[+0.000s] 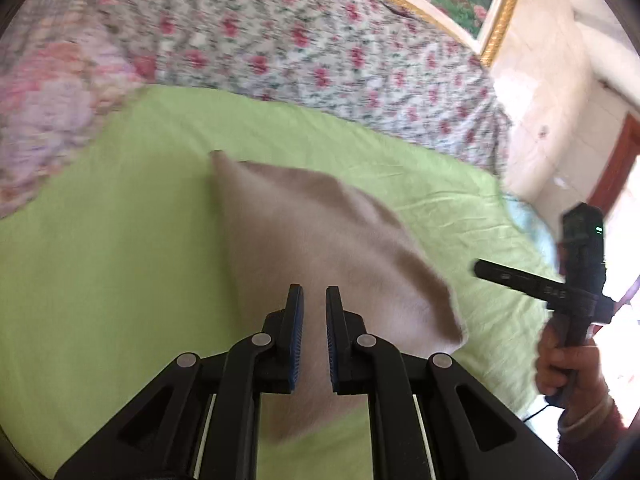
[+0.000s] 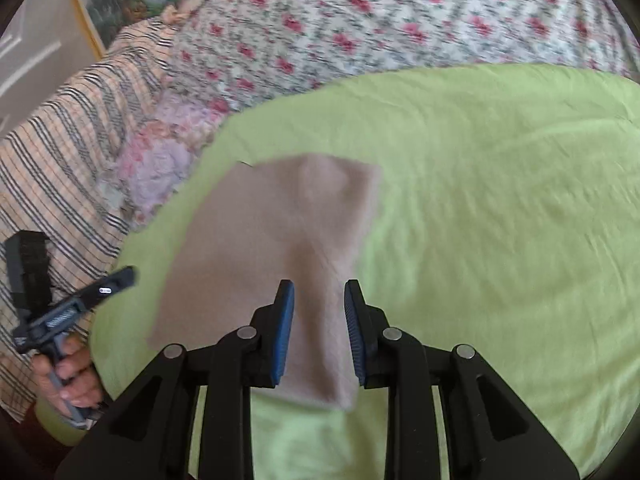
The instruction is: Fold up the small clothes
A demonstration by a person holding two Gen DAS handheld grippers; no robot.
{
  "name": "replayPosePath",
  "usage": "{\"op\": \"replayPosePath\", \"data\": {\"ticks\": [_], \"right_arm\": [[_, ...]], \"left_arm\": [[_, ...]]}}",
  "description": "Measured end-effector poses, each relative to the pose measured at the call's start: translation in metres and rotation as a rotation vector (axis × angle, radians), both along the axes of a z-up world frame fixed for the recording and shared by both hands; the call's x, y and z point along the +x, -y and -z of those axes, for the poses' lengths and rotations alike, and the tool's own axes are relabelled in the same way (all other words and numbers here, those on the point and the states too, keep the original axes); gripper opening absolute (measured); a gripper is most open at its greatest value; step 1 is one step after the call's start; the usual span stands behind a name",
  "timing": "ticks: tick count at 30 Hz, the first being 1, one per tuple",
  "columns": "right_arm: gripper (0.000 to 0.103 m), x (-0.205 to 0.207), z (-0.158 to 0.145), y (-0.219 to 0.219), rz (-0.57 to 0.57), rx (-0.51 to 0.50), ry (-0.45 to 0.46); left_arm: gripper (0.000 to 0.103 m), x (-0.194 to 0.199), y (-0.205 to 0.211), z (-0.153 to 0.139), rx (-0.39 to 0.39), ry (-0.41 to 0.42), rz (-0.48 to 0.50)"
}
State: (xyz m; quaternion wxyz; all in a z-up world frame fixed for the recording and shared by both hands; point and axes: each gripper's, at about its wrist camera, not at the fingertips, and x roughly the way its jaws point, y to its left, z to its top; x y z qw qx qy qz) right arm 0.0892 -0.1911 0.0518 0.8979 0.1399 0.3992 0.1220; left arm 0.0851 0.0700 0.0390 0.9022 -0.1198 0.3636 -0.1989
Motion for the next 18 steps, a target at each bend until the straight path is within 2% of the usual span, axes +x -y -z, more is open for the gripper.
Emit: {"op": "replayPosePath", "data": {"ticks": [4, 6, 7, 9, 11, 12, 14, 16, 18], "right_arm": [[0.027, 0.047, 0.013, -0.019, -0.039, 0.018, -0.027], [0.027, 0.067, 0.026, -0.023, -0.049, 0.022, -0.061], [0.027, 0.073, 0.033, -0.025, -0.047, 0.014, -0.081], [0.026, 0.083, 0.051, -0.025, -0.05, -0.012, -0.141], [0.018, 0.087, 0.069, -0.022, -0.048, -0.02, -0.176], [0.009, 0.087, 0.077, -0.019, -0.041, -0.038, -0.173], [0.0, 0.087, 0.082, -0.009, -0.023, -0.003, -0.165], [0.0, 0.088, 0.084, -0.004, -0.019, 0.031, -0.166], [0.0, 0.087, 0.083, -0.006, -0.02, 0.017, -0.159]], "left_arm": [[0.009, 0.04, 0.008, 0.005, -0.043, -0.039, 0.026], [0.008, 0.058, 0.013, 0.016, -0.042, -0.089, 0.053], [0.007, 0.065, 0.017, 0.027, -0.015, -0.134, 0.057], [0.006, 0.066, 0.023, 0.042, 0.033, -0.163, 0.071], [0.003, 0.064, 0.026, 0.056, 0.048, -0.184, 0.073], [0.003, 0.063, 0.023, 0.064, 0.021, -0.191, 0.067], [0.002, 0.063, 0.018, 0.07, -0.031, -0.194, 0.055], [0.001, 0.065, 0.016, 0.074, -0.053, -0.202, 0.045], [0.001, 0.066, 0.019, 0.072, -0.04, -0.197, 0.042]]}}
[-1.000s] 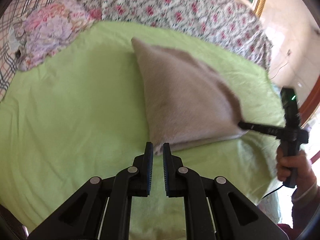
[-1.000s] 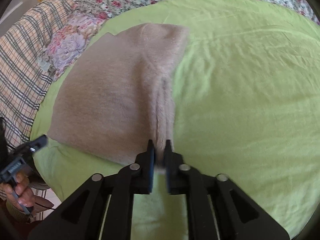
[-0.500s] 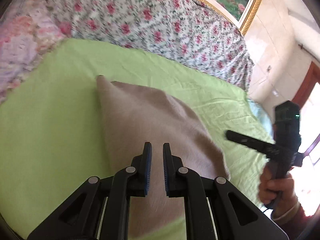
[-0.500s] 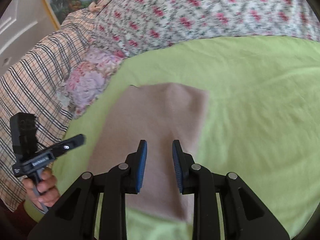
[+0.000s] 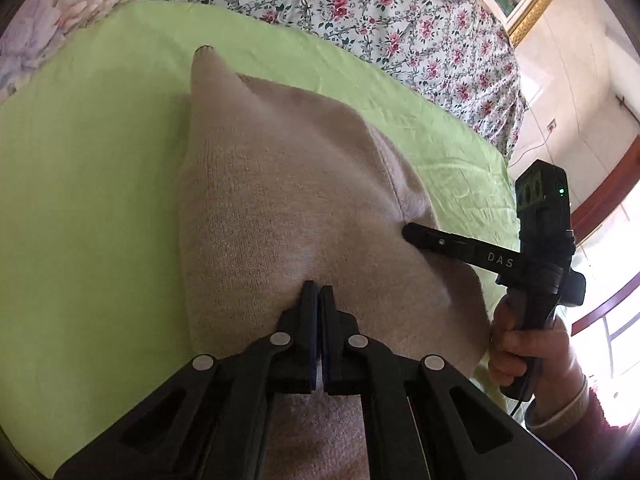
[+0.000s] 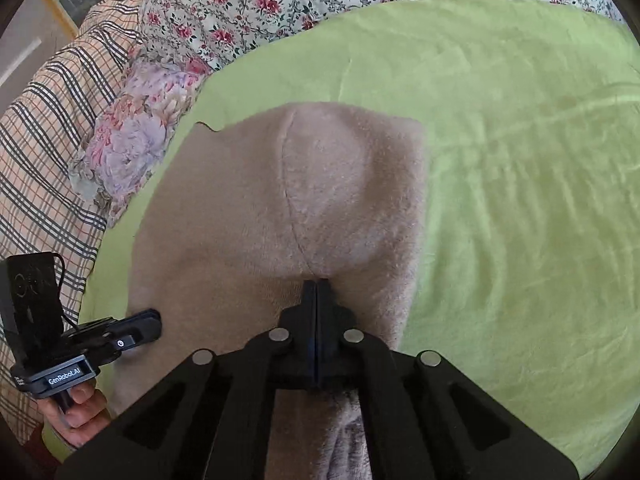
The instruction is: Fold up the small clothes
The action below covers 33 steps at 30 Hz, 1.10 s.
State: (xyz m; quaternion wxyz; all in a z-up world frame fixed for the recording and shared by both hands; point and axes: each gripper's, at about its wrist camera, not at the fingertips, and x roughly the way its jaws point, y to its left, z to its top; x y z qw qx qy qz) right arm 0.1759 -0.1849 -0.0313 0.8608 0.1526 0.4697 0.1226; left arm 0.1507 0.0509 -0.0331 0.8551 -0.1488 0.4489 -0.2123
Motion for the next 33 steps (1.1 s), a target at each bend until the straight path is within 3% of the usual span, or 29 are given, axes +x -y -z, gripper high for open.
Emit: {"op": "replayPosePath", "data": {"ticks": [5, 11, 14, 16, 19, 23, 33], "right_arm": [[0.0, -0.017, -0.013, -0.008, -0.004, -0.045, 0.039], [0.004, -0.083, -0.034, -0.018, -0.052, -0.03, 0.092], [0.004, -0.105, -0.017, -0.025, -0.057, -0.116, 0.042], [0.003, -0.115, 0.001, -0.018, -0.035, -0.152, 0.021], [0.001, -0.118, 0.005, -0.006, 0.009, -0.082, 0.013], [0.001, -0.119, 0.005, -0.014, 0.006, -0.14, 0.021], [0.001, -0.123, 0.003, -0.012, 0.017, -0.113, 0.003]], "left_arm": [[0.001, -0.023, -0.001, -0.015, 0.016, 0.044, -0.009], [0.001, -0.08, -0.007, -0.02, 0.058, 0.08, 0.023], [0.001, -0.096, -0.006, 0.0, 0.116, 0.034, 0.025], [0.001, -0.101, -0.01, 0.012, 0.081, 0.012, 0.016], [0.001, -0.105, -0.012, 0.014, 0.063, 0.011, -0.015], [0.001, -0.107, -0.009, 0.014, 0.087, 0.006, -0.034], [0.001, -0.106, -0.009, 0.015, 0.072, -0.009, -0.065]]}}
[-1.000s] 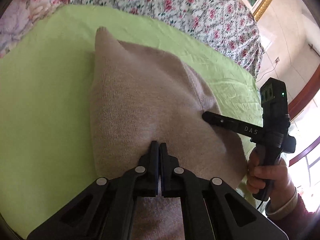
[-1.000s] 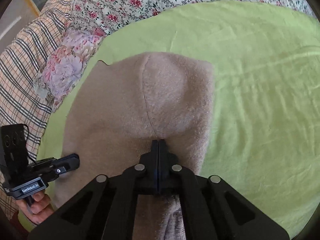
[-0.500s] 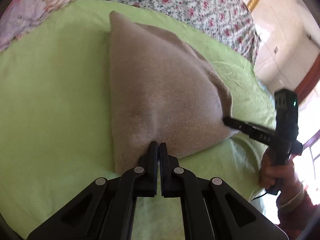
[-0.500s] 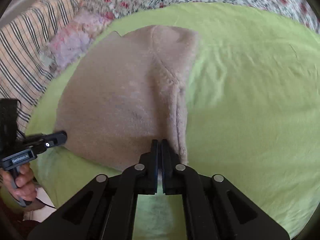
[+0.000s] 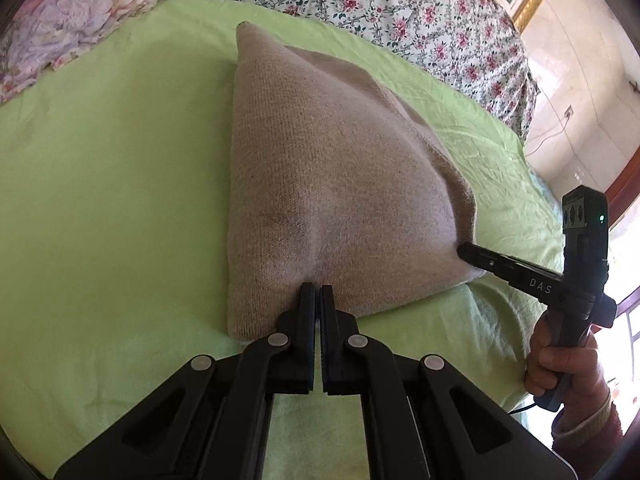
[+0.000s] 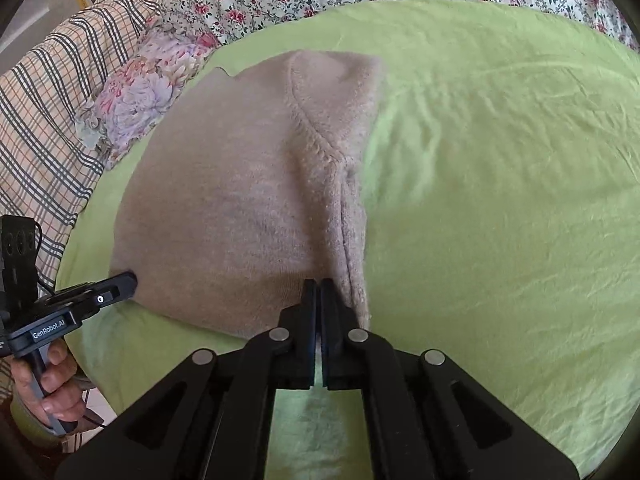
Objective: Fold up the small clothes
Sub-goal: 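Release the sweater with both grippers and pull them back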
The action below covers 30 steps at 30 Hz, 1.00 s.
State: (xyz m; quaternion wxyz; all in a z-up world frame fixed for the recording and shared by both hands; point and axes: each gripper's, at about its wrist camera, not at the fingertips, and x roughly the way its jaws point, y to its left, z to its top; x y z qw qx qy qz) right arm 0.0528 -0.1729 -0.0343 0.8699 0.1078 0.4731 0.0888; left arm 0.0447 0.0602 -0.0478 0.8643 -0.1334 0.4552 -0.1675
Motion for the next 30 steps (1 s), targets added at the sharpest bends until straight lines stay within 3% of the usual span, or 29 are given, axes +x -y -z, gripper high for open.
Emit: {"op": "replayPosePath", "data": {"ticks": [9, 14, 17, 19, 21, 30], "right_arm": [[0.004, -0.01, -0.02, 0.003, 0.027, 0.006, -0.016], [0.005, -0.008, -0.033, 0.023, 0.095, 0.074, 0.0], [0.01, -0.002, -0.034, 0.031, 0.114, 0.091, -0.003], [0.02, 0.001, -0.035, 0.034, 0.13, 0.118, 0.002], [0.04, 0.003, -0.037, 0.037, 0.143, 0.142, 0.016], [0.041, 0.07, -0.035, 0.05, 0.15, 0.24, 0.017]], "left_arm": [[0.004, -0.01, -0.006, -0.003, 0.022, -0.041, 0.013], [0.007, -0.027, -0.017, -0.021, 0.014, 0.005, 0.003], [0.012, -0.029, -0.026, -0.031, -0.001, 0.016, -0.008], [0.013, -0.028, -0.034, -0.037, -0.01, 0.018, -0.026], [0.016, -0.025, -0.04, -0.041, -0.015, 0.022, -0.039], [0.028, 0.01, -0.052, -0.054, -0.007, -0.002, -0.096]]}}
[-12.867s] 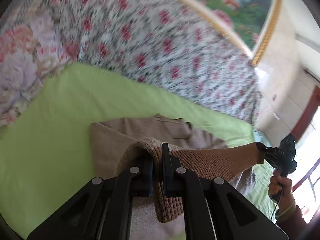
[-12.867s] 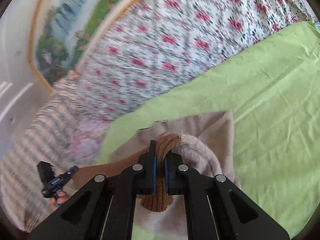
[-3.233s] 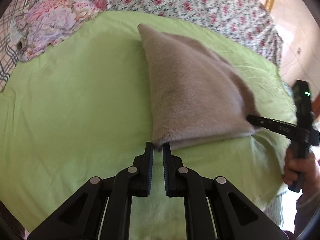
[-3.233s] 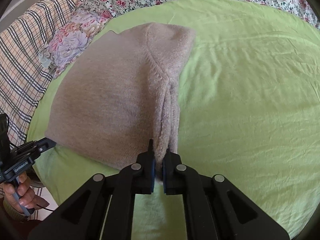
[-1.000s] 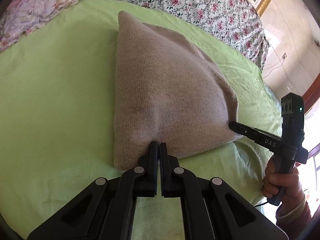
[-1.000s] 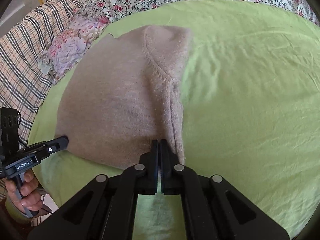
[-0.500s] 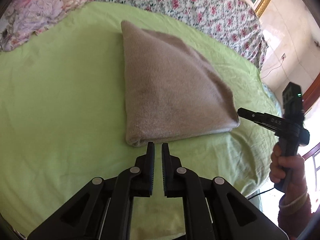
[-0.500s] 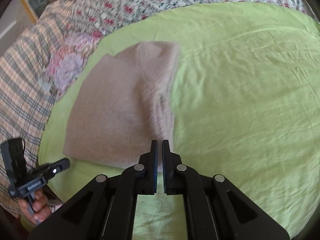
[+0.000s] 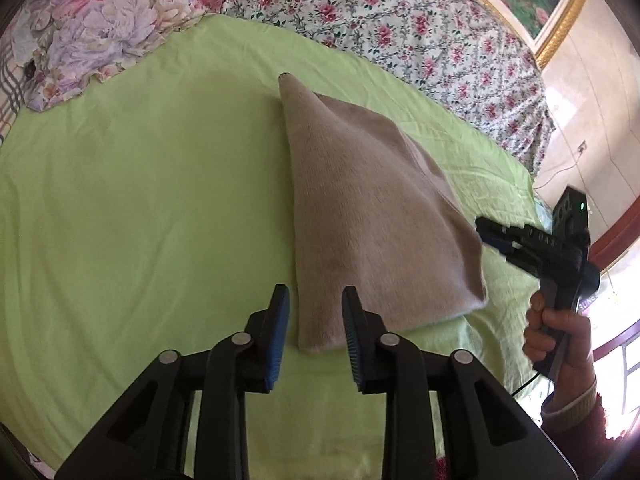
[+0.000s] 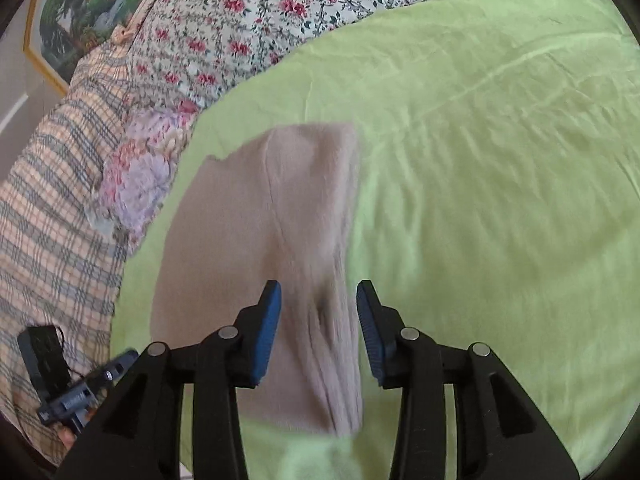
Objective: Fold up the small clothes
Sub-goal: 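Release the sweater with both grippers and pull them back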
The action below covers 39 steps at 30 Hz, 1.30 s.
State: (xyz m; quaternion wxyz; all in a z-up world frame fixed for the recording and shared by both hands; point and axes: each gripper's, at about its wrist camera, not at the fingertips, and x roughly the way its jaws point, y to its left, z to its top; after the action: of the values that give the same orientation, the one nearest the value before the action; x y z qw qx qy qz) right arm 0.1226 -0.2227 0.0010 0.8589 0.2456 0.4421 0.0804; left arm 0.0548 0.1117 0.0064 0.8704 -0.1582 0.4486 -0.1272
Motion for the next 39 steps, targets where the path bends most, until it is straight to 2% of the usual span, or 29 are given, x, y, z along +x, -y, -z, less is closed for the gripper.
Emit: {"op": "replayPosePath", "data": {"ticks": [9, 10, 11, 14, 18, 21, 25, 34, 35, 38, 39], "right_arm": [[0.04, 0.101, 0.037, 0.022, 0.029, 0.088, -0.053], [0.036, 0.106, 0.037, 0.021, 0.026, 0.086, -0.047], [0.008, 0.108, 0.034, 0.021, 0.025, 0.08, -0.029], [0.009, 0.103, 0.027, 0.027, 0.066, 0.062, 0.009], [0.011, 0.113, 0.055, 0.012, 0.047, -0.041, -0.081], [0.033, 0.107, 0.048, 0.017, 0.086, -0.086, -0.072], [0.033, 0.081, 0.022, 0.023, 0.121, -0.138, -0.032], [0.033, -0.001, -0.017, -0.004, 0.033, -0.086, 0.047], [0.033, -0.011, -0.02, -0.01, 0.012, -0.088, 0.054], [0.034, -0.033, -0.026, -0.022, -0.023, -0.087, 0.064], [0.035, -0.04, -0.028, -0.025, -0.031, -0.09, 0.065]], "left_arm": [[0.029, 0.033, 0.01, 0.017, 0.015, -0.048, -0.004], [0.029, 0.034, 0.011, 0.018, 0.013, -0.053, -0.004], [0.029, 0.035, 0.012, 0.02, 0.016, -0.055, -0.002], [0.03, 0.037, 0.017, 0.023, 0.048, -0.06, 0.002], [0.03, 0.043, 0.021, 0.034, 0.098, -0.104, -0.005], [0.029, 0.043, 0.02, 0.033, 0.1, -0.101, -0.005], [0.029, 0.036, 0.018, 0.029, 0.108, -0.088, -0.006], [0.03, 0.012, 0.022, 0.016, 0.134, -0.048, -0.019], [0.032, 0.009, 0.022, 0.015, 0.133, -0.044, -0.016], [0.047, -0.002, 0.022, 0.01, 0.133, -0.033, -0.014], [0.048, -0.006, 0.023, 0.008, 0.138, -0.007, 0.001]]}}
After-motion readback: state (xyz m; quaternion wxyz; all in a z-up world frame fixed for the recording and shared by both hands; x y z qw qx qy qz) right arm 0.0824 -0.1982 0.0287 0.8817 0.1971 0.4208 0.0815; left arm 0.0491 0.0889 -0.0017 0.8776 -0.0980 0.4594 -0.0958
